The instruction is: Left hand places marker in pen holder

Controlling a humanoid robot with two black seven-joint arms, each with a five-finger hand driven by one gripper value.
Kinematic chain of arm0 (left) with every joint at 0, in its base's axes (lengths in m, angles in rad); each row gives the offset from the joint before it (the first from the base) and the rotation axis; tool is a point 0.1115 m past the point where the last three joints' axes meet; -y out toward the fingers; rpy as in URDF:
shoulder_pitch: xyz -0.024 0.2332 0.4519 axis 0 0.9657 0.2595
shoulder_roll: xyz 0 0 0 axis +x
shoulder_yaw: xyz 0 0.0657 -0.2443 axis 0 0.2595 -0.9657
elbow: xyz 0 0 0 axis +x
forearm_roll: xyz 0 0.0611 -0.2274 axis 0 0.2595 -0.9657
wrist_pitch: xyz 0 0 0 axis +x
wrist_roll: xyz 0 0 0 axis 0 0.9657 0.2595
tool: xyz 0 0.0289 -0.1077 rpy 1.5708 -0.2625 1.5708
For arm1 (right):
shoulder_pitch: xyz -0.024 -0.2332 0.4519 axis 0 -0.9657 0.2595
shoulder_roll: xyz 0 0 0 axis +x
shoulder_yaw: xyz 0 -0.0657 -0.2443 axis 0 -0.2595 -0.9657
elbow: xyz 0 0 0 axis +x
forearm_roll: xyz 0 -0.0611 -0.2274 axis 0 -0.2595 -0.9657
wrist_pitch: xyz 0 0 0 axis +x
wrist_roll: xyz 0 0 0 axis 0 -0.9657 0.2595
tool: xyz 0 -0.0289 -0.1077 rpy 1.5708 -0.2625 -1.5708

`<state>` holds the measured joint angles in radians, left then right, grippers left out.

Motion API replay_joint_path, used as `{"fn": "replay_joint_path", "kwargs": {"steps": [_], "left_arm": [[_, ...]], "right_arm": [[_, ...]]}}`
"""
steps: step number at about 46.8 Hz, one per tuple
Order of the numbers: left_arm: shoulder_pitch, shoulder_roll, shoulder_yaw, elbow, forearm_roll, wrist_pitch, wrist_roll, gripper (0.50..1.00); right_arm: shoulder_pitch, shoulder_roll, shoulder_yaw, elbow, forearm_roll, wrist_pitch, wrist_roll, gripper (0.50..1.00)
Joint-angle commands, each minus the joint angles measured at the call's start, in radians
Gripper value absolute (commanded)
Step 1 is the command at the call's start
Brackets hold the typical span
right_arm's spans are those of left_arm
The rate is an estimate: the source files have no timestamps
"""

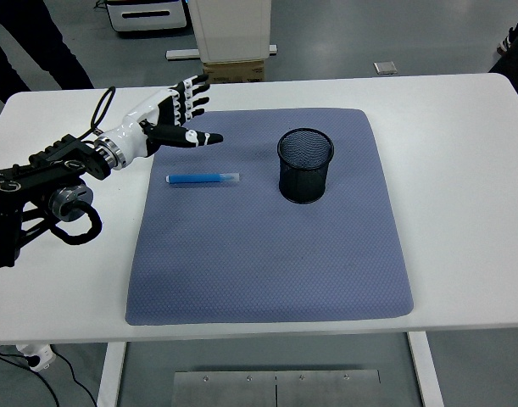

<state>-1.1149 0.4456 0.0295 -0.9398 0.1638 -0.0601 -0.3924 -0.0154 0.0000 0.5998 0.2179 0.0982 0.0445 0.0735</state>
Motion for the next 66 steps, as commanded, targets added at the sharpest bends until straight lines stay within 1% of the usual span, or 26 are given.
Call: {"fn": "replay_joint_path", "kwargs": {"steps": [1,5,11,12,14,24,27,28,29,30,37,40,41,46,58,61,66], "left_arm": [[-0.02,-0.001,0.032,-0.001,0.051,-0.001,0.007,1.0],[-0.049,-0.002,0.088,-0.001,0.103,-0.003,0.009,1.0],[-0.085,-0.002,0.159,0.001,0.129,-0.003,0.01,1.0],[-0.106,-0.001,0.206,0.003,0.15,-0.001,0.01,1.0],[-0.117,0.001,0.233,0.004,0.178,-0.001,0.01,1.0],[-0.132,0.004,0.251,0.007,0.31,-0.001,0.014,1.0],[-0.144,0.002,0.253,0.009,0.324,-0.003,0.035,1.0],[-0.144,0.002,0.253,0.009,0.324,-0.003,0.035,1.0],[-0.151,0.002,0.262,0.01,0.332,-0.003,0.065,1.0],[-0.154,0.002,0.264,0.01,0.336,-0.003,0.075,1.0],[-0.166,0.001,0.271,0.013,0.37,-0.004,0.135,1.0],[-0.167,-0.001,0.271,0.013,0.382,-0.006,0.149,1.0],[-0.167,-0.001,0.273,0.013,0.399,-0.007,0.168,1.0],[-0.167,-0.004,0.271,0.016,0.43,-0.007,0.202,1.0],[-0.183,-0.03,0.271,0.026,0.448,-0.012,0.213,1.0],[-0.183,-0.041,0.273,0.026,0.45,-0.015,0.23,1.0],[-0.187,-0.054,0.293,0.027,0.453,-0.015,0.231,1.0]], "right_arm": [[0.0,0.0,0.0,0.0,0.0,0.0,0.0,1.0],[0.0,0.0,0.0,0.0,0.0,0.0,0.0,1.0],[0.0,0.0,0.0,0.0,0.0,0.0,0.0,1.0],[0.0,0.0,0.0,0.0,0.0,0.0,0.0,1.0],[0.0,0.0,0.0,0.0,0.0,0.0,0.0,1.0],[0.0,0.0,0.0,0.0,0.0,0.0,0.0,1.0],[0.0,0.0,0.0,0.0,0.0,0.0,0.0,1.0],[0.0,0.0,0.0,0.0,0.0,0.0,0.0,1.0],[0.0,0.0,0.0,0.0,0.0,0.0,0.0,1.0],[0.0,0.0,0.0,0.0,0.0,0.0,0.0,1.0],[0.0,0.0,0.0,0.0,0.0,0.0,0.0,1.0],[0.0,0.0,0.0,0.0,0.0,0.0,0.0,1.0],[0.0,0.0,0.0,0.0,0.0,0.0,0.0,1.0],[0.0,0.0,0.0,0.0,0.0,0.0,0.0,1.0],[0.0,0.0,0.0,0.0,0.0,0.0,0.0,1.0],[0.0,0.0,0.0,0.0,0.0,0.0,0.0,1.0],[0.0,0.0,0.0,0.0,0.0,0.0,0.0,1.0]]}}
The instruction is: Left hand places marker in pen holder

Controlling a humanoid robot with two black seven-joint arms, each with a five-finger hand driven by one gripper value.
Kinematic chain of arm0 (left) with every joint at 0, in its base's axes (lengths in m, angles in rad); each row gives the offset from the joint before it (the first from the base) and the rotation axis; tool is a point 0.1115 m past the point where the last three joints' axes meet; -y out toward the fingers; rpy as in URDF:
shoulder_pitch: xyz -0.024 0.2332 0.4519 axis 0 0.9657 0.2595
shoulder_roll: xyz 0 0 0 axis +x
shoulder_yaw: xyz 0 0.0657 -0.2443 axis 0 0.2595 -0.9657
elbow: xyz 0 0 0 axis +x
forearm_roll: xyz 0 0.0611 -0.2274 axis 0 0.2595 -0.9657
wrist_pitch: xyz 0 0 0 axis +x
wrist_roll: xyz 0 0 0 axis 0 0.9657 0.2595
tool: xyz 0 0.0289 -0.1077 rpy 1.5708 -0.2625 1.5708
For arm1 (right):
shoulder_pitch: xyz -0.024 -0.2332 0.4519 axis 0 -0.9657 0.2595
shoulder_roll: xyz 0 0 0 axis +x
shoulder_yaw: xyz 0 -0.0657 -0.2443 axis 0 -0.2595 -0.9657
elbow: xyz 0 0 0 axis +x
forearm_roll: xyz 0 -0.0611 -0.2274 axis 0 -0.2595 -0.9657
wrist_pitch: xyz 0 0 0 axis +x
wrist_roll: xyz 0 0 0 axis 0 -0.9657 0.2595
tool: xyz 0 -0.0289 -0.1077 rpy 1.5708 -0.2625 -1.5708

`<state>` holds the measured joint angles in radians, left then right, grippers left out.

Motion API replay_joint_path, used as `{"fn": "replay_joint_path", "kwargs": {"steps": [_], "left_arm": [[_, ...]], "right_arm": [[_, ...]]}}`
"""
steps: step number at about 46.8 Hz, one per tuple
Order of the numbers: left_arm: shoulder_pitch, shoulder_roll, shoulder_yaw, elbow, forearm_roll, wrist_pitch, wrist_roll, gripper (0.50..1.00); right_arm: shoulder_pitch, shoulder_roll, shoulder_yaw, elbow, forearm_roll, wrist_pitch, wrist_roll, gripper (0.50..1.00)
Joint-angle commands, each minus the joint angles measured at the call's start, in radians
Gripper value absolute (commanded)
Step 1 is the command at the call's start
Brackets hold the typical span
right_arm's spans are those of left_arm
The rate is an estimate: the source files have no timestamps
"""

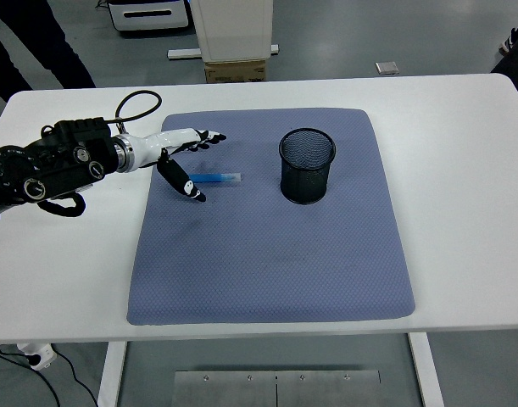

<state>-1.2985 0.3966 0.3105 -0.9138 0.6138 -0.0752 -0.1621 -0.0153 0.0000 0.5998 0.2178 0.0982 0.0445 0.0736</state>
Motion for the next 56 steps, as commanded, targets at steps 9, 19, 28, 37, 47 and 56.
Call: {"fn": "replay_joint_path", "kwargs": {"steps": [9,19,28,37,47,56], "left_arm": [[-0.015,-0.021,0.033,0.004,0.07,0.002,0.001,1.0],[-0.028,-0.033,0.033,0.019,0.129,0.0,0.001,1.0],[-0.028,-0.033,0.053,0.019,0.153,0.0,0.001,1.0],[-0.028,-0.035,0.058,0.021,0.153,0.0,0.0,1.0],[-0.031,-0.035,0.061,0.021,0.156,0.0,0.001,0.915],[-0.036,-0.036,0.059,0.019,0.116,-0.002,0.072,0.915]], "right_arm": [[0.0,0.0,0.0,0.0,0.0,0.0,0.0,1.0],[0.0,0.0,0.0,0.0,0.0,0.0,0.0,1.0],[0.0,0.0,0.0,0.0,0.0,0.0,0.0,1.0],[0.0,0.0,0.0,0.0,0.0,0.0,0.0,1.0],[0.0,0.0,0.0,0.0,0.0,0.0,0.0,1.0],[0.0,0.0,0.0,0.0,0.0,0.0,0.0,1.0]]}}
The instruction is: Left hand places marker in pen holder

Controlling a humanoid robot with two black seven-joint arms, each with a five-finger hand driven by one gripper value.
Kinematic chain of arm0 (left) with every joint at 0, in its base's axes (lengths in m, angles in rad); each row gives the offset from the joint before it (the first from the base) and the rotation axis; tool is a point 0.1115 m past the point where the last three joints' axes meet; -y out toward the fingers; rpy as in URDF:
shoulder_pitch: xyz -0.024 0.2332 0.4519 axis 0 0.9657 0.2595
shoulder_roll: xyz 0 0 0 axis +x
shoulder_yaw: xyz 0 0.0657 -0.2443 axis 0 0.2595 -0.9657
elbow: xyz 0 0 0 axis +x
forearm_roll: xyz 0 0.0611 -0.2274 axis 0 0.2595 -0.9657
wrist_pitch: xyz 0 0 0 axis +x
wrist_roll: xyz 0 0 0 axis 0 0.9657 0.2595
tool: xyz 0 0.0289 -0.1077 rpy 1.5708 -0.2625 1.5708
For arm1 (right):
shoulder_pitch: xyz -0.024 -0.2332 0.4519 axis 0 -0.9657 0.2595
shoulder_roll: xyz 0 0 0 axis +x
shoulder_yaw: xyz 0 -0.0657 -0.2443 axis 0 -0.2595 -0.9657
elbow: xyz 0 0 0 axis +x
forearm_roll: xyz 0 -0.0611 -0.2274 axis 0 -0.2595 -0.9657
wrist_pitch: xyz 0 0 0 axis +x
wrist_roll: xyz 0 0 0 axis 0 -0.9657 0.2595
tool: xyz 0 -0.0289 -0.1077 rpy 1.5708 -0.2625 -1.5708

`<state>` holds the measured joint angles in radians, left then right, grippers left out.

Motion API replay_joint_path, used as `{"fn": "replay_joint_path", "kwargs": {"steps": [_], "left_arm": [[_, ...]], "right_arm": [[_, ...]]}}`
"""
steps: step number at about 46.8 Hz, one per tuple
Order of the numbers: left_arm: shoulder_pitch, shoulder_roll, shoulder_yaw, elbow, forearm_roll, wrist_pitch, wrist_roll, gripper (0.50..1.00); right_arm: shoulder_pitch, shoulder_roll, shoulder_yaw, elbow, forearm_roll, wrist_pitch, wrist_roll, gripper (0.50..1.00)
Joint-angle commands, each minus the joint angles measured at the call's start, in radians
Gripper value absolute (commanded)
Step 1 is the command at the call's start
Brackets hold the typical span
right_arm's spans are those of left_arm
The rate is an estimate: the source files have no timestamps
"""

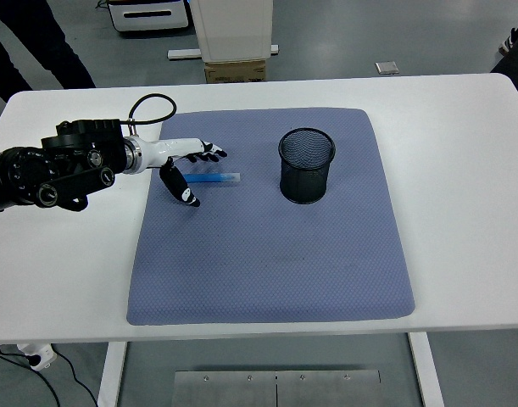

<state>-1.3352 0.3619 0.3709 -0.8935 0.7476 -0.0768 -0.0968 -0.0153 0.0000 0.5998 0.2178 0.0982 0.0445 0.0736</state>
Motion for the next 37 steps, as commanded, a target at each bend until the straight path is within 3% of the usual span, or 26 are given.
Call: {"fn": "replay_joint_path", "kwargs": {"steps": [1,12,13,17,18,37], "left_arm": [[0.001,-0.001,-0.001,-0.001,-0.017,0.0,0.006,0.915],[0.001,-0.008,-0.001,-0.001,-0.04,-0.001,0.006,0.912],[0.001,-0.008,-0.001,-0.001,-0.037,-0.001,0.006,0.874],[0.001,-0.008,-0.001,-0.001,-0.028,-0.001,0.005,0.865],[-0.001,-0.008,-0.001,-0.001,-0.024,-0.003,0.003,0.819],[-0.009,-0.008,-0.003,-0.001,0.07,-0.012,-0.029,0.815]], "right_arm": [[0.0,0.0,0.0,0.0,0.0,0.0,0.0,1.0],[0.0,0.0,0.0,0.0,0.0,0.0,0.0,1.0],[0.0,0.0,0.0,0.0,0.0,0.0,0.0,1.0],[0.0,0.0,0.0,0.0,0.0,0.0,0.0,1.0],[0.0,0.0,0.0,0.0,0.0,0.0,0.0,1.0],[0.0,0.0,0.0,0.0,0.0,0.0,0.0,1.0]]}}
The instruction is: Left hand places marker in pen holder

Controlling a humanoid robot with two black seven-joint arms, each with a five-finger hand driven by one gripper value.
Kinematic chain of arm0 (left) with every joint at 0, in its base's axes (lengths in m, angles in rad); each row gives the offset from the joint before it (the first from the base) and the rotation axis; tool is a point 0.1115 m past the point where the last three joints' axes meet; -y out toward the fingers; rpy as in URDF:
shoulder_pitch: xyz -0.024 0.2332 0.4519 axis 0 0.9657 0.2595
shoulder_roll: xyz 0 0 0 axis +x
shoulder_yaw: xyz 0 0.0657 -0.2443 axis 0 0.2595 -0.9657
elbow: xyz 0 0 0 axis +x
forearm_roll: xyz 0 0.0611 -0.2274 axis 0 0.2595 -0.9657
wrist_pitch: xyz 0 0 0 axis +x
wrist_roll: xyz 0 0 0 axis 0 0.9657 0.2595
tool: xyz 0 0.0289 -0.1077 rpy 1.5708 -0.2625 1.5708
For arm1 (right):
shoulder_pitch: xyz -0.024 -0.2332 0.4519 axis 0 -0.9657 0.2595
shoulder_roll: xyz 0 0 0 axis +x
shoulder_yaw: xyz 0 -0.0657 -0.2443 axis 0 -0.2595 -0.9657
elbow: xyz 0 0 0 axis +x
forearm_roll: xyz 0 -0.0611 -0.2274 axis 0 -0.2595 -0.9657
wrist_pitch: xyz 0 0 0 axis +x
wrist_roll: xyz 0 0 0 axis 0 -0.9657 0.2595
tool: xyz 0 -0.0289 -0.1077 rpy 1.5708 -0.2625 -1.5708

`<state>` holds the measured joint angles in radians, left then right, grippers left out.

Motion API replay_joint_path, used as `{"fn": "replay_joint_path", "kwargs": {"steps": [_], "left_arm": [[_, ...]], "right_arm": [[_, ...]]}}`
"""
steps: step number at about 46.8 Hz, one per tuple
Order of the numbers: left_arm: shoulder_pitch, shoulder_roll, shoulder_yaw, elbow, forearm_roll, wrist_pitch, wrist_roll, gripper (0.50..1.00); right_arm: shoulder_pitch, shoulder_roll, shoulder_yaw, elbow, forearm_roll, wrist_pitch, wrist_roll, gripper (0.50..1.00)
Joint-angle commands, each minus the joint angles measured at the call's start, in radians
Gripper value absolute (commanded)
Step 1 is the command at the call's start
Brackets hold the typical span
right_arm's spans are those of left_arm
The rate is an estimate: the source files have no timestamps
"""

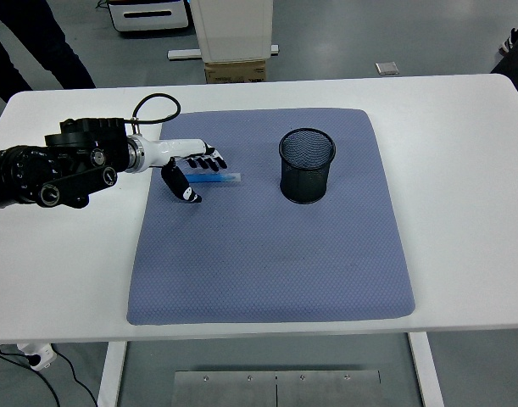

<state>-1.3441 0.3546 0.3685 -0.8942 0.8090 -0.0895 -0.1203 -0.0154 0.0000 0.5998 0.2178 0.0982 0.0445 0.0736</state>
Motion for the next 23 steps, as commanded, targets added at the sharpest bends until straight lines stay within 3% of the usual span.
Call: {"fn": "replay_joint_path", "kwargs": {"steps": [1,5,13,14,15,23], "left_arm": [[0.0,0.0,0.0,0.0,0.012,0.001,-0.007,0.812],[0.0,-0.003,0.0,0.0,0.025,0.002,-0.007,0.81],[0.0,-0.008,0.0,0.0,0.029,0.004,-0.007,0.745],[0.002,-0.009,0.0,0.001,0.029,0.004,-0.007,0.673],[0.002,-0.009,0.001,0.001,0.029,0.004,-0.007,0.657],[0.005,-0.011,0.001,0.001,0.03,0.005,-0.007,0.625]], "right_arm": [[0.0,0.0,0.0,0.0,0.0,0.0,0.0,1.0],[0.0,0.0,0.0,0.0,0.0,0.0,0.0,1.0],[0.0,0.0,0.0,0.0,0.0,0.0,0.0,1.0],[0.0,0.0,0.0,0.0,0.0,0.0,0.0,1.0],[0.0,0.0,0.0,0.0,0.0,0.0,0.0,1.0],[0.0,0.0,0.0,0.0,0.0,0.0,0.0,1.0]]}}
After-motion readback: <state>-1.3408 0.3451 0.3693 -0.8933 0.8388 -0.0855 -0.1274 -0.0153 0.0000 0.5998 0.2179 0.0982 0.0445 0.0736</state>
